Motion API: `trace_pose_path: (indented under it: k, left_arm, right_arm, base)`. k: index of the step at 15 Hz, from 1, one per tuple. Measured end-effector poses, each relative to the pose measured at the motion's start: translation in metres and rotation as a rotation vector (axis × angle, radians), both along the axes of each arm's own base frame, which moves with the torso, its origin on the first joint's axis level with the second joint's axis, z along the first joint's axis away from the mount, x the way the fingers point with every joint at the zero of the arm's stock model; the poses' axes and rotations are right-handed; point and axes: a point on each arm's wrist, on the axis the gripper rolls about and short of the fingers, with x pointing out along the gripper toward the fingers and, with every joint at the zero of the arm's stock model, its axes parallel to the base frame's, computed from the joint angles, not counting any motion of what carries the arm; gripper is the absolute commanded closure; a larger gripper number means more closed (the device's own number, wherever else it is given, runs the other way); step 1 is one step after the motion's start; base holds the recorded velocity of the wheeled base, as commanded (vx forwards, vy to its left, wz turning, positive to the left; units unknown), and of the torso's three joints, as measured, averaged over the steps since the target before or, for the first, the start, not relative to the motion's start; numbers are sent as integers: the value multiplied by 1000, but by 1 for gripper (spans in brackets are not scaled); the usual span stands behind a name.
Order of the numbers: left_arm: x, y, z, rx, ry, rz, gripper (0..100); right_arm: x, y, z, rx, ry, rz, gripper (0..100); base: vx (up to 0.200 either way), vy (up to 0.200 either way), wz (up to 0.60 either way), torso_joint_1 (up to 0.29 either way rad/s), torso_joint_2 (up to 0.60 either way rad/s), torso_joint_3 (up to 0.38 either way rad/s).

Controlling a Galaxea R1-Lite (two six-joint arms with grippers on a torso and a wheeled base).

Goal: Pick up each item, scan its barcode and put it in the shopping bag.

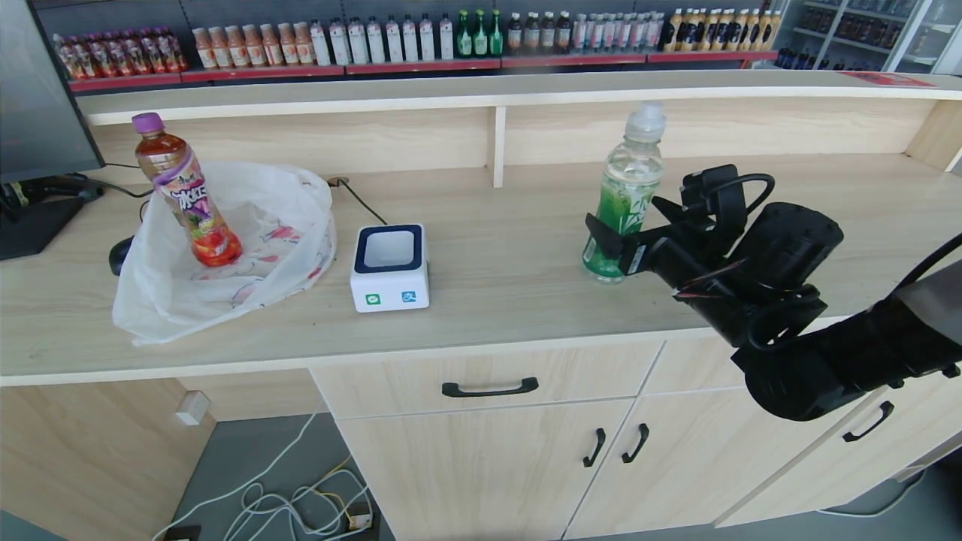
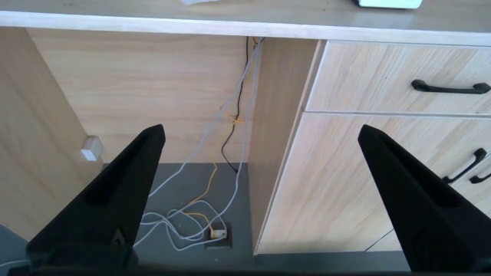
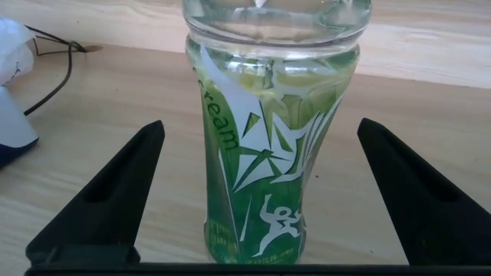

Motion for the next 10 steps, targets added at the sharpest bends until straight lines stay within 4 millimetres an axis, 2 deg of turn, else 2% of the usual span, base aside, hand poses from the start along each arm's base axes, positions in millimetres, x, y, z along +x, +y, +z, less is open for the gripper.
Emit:
trace_pose_path:
  k: [7,10]
  left_arm:
    - [0,0,0,0,0,0,0]
    - [0,0,0,0,0,0,0]
  right_arm:
    - [12,4,-3,1,1,-7,0]
    - [18,6,3,-1,1,-9,0]
  base:
    - [0,0,0,0,0,0]
    - [0,0,0,0,0,0]
